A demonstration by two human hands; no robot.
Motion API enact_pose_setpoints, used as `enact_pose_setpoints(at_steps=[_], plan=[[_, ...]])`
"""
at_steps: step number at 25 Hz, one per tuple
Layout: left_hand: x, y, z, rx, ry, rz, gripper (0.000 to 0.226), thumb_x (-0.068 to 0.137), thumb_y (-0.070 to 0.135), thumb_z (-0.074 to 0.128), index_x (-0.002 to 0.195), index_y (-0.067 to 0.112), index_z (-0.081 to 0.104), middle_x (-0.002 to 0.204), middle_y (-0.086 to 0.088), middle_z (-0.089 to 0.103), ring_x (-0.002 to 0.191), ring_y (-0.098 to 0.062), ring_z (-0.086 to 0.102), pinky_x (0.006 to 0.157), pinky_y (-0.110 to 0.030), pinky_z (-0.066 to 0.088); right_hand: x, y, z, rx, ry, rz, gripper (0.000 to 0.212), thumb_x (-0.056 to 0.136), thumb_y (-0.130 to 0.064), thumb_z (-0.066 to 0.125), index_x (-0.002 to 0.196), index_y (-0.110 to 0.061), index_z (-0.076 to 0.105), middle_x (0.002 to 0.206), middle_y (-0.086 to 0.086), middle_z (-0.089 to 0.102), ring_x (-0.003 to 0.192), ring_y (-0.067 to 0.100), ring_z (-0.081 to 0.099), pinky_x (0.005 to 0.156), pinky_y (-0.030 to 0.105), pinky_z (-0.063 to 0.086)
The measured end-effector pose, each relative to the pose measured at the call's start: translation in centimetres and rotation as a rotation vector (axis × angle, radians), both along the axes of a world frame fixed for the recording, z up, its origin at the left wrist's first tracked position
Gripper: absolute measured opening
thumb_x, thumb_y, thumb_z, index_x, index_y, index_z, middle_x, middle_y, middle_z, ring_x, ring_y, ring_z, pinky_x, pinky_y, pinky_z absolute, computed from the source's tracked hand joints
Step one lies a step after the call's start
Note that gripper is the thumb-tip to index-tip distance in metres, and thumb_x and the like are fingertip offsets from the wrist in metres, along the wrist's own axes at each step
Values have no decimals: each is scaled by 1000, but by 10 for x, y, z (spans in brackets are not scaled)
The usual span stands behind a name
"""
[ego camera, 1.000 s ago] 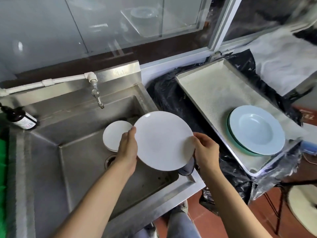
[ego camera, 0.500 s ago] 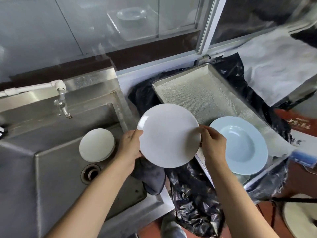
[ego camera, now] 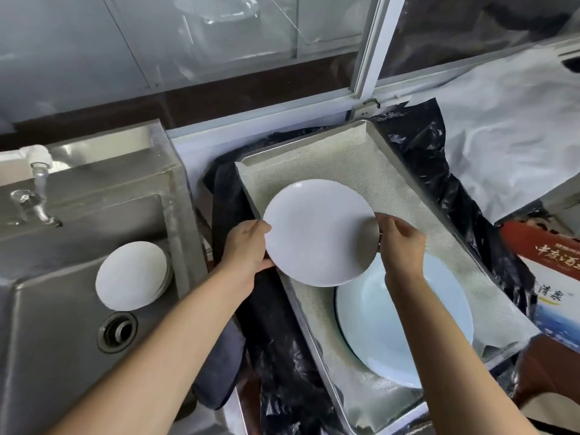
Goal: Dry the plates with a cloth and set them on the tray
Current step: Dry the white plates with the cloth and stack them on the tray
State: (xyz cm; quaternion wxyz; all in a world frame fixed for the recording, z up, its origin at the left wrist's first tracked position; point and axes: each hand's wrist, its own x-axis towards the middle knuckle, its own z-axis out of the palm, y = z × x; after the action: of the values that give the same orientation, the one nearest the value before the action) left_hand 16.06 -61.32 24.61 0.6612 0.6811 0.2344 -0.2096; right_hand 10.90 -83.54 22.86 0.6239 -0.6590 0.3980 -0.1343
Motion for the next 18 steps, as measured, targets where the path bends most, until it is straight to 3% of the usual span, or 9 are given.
enact_pose_setpoints(at_steps=[3,5,7,8,10,12,14,16,18], plan=[[23,-24,-14,7,0,-29,12,97,17,54,105,21,63,108,-5,68,97,-23,68,63,-32,60,30,-26,-14,-20,24,-5,21,86,-24,59,79,-24,79,70,-6,65,72,18,57,70,37,52],[40,-39,-24,28,-12,-57,14,98,16,52,106,19,63,105,-5,68,94,-21,68,56,-27,56,49,-40,-27,-33,43,-12,21,86,-27,61,83,-14,78,71,8,63,69,17,55,62,26,46],[54,-52,-34,53,-11,-66,21,98,14,50,115,15,63,107,-5,68,96,-21,67,60,-28,54,64,-50,-39,-76,64,-3,29,86,-29,61,89,-1,71,80,24,59,66,21,50,63,28,40],[61,-56,-39,61,-10,-61,21,98,12,50,113,14,64,108,-6,69,97,-22,67,63,-29,55,72,-53,-45,-89,70,10,27,87,-28,61,87,-3,70,84,24,62,66,22,51,66,30,41],[72,-63,-47,78,-7,-52,20,97,8,47,101,13,66,108,-10,70,99,-25,67,68,-33,58,87,-57,-54,-80,72,52,17,90,-24,63,87,-16,77,93,10,74,81,15,62,82,33,48],[80,-66,-54,88,-10,-69,25,97,3,44,105,8,67,110,-12,70,102,-27,68,69,-33,60,97,-60,-60,-77,82,90,21,90,-22,64,102,-20,80,100,-3,75,99,17,65,94,36,50],[84,-68,-60,78,-20,-113,29,96,1,43,115,5,65,113,-11,69,105,-25,67,73,-33,60,104,-63,-65,-65,93,96,16,89,-22,65,89,-25,80,82,-15,71,92,17,65,87,32,50],[86,-69,-65,60,-45,-167,26,98,1,43,112,7,64,112,-7,69,103,-19,66,69,-27,59,108,-64,-68,-74,97,95,18,86,-24,64,72,-27,75,67,-5,68,75,18,59,75,30,45],[86,-70,-68,53,-85,-216,24,99,1,44,105,12,64,104,-1,69,94,-10,65,61,-18,55,110,-62,-68,-82,104,83,6,85,-23,63,83,-23,68,85,8,65,71,19,52,72,31,41]])
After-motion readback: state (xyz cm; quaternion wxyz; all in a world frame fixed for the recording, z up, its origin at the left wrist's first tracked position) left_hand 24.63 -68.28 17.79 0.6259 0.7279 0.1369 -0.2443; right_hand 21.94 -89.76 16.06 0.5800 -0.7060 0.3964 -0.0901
